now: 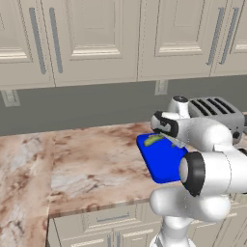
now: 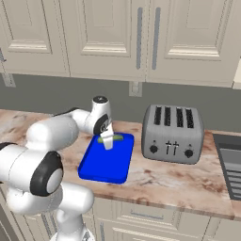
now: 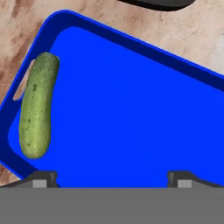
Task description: Place the two vegetables and bowl onto the tray for setting up a vegetable dip station.
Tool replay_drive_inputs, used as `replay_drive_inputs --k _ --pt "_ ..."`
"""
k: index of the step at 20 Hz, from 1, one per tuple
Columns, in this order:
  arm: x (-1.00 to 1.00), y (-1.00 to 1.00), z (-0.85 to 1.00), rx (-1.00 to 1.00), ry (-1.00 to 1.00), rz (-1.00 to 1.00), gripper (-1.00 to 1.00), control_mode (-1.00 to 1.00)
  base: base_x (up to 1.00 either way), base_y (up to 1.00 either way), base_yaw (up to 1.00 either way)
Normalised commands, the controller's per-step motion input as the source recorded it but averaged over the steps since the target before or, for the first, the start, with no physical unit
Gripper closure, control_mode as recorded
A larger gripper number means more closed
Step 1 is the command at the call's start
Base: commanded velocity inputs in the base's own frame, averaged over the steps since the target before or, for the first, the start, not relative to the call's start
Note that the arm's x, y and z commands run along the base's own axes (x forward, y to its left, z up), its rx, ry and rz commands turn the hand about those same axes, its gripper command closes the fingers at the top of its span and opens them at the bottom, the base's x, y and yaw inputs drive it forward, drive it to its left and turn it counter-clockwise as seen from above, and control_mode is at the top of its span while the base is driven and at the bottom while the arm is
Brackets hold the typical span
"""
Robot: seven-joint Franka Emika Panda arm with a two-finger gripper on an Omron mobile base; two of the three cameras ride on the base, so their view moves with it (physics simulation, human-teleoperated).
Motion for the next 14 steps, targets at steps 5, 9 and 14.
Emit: replay_drive_inputs --k 5,9,14 --pt "-0.59 0.0 0.27 -0.01 0.0 0.06 -1.0 -1.0 0.0 0.0 0.0" --pt "-0.65 0.0 0.34 -0.01 0.0 0.06 -1.0 -1.0 0.0 0.0 0.0" --pt "-0.68 0.0 0.33 -0.02 0.0 0.03 -1.0 -1.0 0.0 0.0 0.0"
